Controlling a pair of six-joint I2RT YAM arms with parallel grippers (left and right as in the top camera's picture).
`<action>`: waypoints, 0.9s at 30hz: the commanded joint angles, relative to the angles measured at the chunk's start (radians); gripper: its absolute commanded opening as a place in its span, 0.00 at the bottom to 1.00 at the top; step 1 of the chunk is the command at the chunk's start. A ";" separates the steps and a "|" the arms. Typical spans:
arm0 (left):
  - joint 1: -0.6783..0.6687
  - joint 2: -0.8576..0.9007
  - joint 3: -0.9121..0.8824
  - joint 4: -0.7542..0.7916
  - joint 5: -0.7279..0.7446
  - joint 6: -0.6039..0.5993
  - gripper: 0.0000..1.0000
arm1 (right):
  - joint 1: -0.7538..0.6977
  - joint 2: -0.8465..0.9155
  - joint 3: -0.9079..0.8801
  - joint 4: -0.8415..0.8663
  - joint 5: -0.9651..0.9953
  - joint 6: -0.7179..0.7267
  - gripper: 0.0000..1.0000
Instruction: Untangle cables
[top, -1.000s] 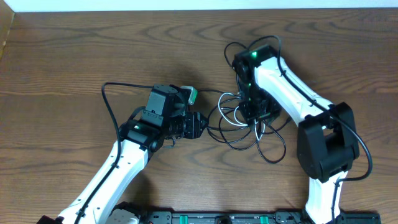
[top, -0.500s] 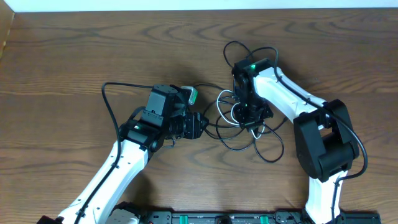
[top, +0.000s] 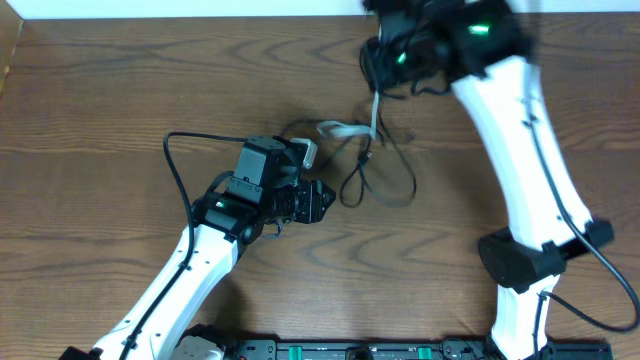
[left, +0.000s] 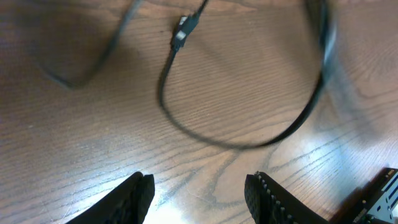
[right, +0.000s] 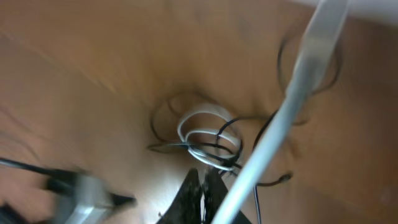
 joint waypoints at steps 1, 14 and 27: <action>0.004 -0.002 0.003 -0.003 0.005 0.016 0.53 | -0.025 -0.023 0.256 0.000 -0.001 -0.014 0.01; 0.004 -0.002 0.003 -0.010 0.005 0.016 0.53 | -0.039 -0.064 0.531 -0.086 0.165 -0.033 0.01; 0.003 -0.002 0.003 -0.011 -0.021 0.020 0.53 | -0.039 -0.301 0.532 0.293 0.423 -0.010 0.01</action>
